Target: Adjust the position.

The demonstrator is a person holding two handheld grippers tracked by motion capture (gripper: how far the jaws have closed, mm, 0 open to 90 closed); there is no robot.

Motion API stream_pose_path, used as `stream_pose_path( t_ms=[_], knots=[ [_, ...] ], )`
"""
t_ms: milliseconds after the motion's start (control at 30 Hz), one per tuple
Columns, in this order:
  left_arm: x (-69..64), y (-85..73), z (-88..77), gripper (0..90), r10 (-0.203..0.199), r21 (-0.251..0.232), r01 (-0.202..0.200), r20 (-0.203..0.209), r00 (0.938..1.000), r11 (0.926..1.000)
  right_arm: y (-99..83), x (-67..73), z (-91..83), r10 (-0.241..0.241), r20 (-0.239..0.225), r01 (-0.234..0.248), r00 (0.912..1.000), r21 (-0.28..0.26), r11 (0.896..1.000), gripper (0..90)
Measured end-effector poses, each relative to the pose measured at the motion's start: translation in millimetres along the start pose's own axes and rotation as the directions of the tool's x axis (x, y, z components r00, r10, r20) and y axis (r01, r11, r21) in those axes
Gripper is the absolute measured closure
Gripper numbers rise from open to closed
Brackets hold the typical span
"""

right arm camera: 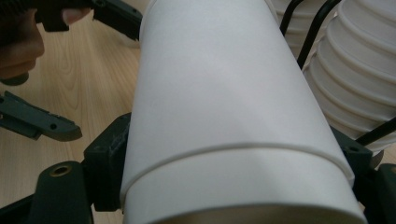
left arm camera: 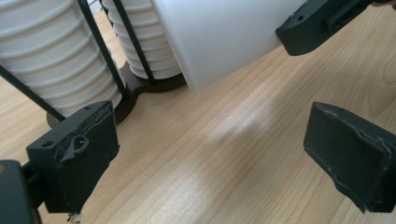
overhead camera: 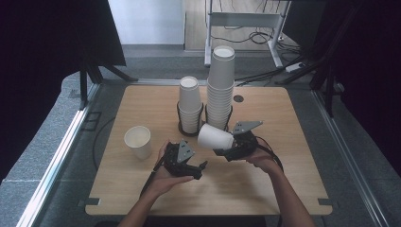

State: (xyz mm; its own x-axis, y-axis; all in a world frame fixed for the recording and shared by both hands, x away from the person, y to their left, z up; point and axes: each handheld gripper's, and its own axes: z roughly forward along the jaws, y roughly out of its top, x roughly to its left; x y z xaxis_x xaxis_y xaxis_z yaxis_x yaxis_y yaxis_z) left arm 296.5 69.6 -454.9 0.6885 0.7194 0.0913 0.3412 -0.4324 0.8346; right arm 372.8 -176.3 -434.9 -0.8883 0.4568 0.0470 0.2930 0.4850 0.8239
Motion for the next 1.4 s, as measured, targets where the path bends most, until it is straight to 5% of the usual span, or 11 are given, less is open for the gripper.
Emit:
stream_pose_path(
  t_ms=[200,600,833,1067,1200,1400],
  knots=[
    [3.5,-3.7,-0.5,4.1,-0.032,0.002,0.032,0.009,0.9995,0.9995,-12.5,4.0,-1.0,0.062,0.014,-0.06,0.998,-0.083,0.995,20.6],
    [7.2,-8.8,1.5,5.6,-0.094,0.014,0.093,0.029,0.9952,0.9955,-28.1,15.2,2.0,0.099,0.035,-0.092,0.9944,-0.18,0.979,20.6],
    [14.5,-11.7,2.1,7.3,-0.181,0.017,0.18,0.06,0.9816,0.9834,-34.6,18.4,2.9,0.128,0.043,-0.115,0.9908,-0.237,0.965,20.5],
    [15.4,-14.7,3.8,7.3,-0.211,0.022,0.21,0.089,0.9734,0.9774,-39.0,21.8,0.8,0.143,0.055,-0.12,0.9882,-0.301,0.946,20.5],
    [16.2,-17.1,6.5,7.3,-0.237,0.03,0.235,0.11,0.9652,0.9714,-42.3,23.4,0.0,0.145,0.052,-0.123,0.988,-0.31,0.943,20.4],
    [15.0,-20.5,11.8,8.2,-0.261,0.042,0.258,0.091,0.9612,0.9653,-44.9,24.6,3.8,0.155,0.049,-0.133,0.9867,-0.306,0.943,20.3]
  ],
)
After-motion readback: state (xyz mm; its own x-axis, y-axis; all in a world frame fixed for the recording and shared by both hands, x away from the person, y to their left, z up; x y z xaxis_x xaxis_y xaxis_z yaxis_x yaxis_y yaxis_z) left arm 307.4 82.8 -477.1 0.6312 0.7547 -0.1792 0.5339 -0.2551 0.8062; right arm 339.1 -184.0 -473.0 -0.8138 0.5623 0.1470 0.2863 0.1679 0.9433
